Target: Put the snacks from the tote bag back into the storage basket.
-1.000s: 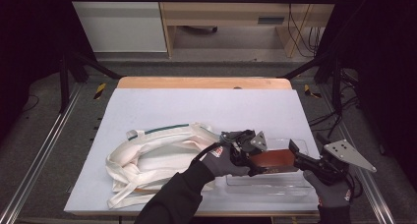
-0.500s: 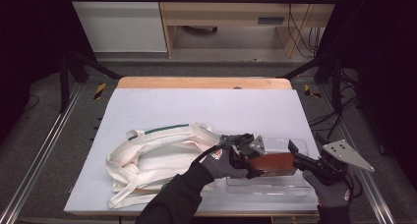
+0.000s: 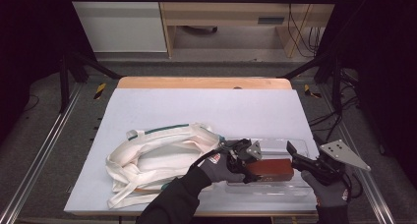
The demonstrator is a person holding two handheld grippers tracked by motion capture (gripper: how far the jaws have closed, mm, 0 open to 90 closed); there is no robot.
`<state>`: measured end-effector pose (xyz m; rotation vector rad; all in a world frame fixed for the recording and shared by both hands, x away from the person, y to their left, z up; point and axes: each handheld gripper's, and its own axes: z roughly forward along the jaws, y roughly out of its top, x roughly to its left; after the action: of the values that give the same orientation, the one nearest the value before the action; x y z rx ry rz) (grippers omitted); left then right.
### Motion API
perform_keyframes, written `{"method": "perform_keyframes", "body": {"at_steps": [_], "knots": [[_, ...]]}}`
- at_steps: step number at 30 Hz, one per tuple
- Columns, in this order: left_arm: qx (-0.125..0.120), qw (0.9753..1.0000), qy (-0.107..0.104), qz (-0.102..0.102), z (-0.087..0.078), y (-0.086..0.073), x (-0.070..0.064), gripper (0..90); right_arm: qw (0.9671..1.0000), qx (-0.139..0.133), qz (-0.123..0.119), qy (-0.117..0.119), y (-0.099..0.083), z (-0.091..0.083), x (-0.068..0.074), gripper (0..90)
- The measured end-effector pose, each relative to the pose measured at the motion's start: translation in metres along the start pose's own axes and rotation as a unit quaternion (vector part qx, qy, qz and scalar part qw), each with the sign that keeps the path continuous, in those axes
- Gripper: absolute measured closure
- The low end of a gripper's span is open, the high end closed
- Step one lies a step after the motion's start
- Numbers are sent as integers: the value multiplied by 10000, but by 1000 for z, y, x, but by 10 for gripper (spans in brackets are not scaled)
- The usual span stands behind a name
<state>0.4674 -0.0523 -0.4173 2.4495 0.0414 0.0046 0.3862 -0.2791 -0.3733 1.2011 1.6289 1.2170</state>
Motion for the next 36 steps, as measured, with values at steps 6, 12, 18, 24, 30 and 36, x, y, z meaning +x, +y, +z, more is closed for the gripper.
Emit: {"method": "perform_keyframes", "body": {"at_steps": [6,12,18,24,30,36], "knots": [[69,10000,-46,21,7,-4,0,424,10000,18,-4,20,-1,1,1,135],[179,9998,-72,29,14,-7,0,423,10000,38,-22,26,-1,2,1,135],[242,9996,-139,8,17,-8,0,421,10000,59,-44,23,-2,2,1,135],[219,9997,-117,4,17,-8,1,409,10000,58,-33,33,-2,2,1,135],[-119,9998,-127,-12,6,-7,0,337,9999,98,-41,23,-3,3,1,137],[-408,9992,10,-52,-18,-9,-1,326,9999,145,-40,63,-4,4,3,153]]}}
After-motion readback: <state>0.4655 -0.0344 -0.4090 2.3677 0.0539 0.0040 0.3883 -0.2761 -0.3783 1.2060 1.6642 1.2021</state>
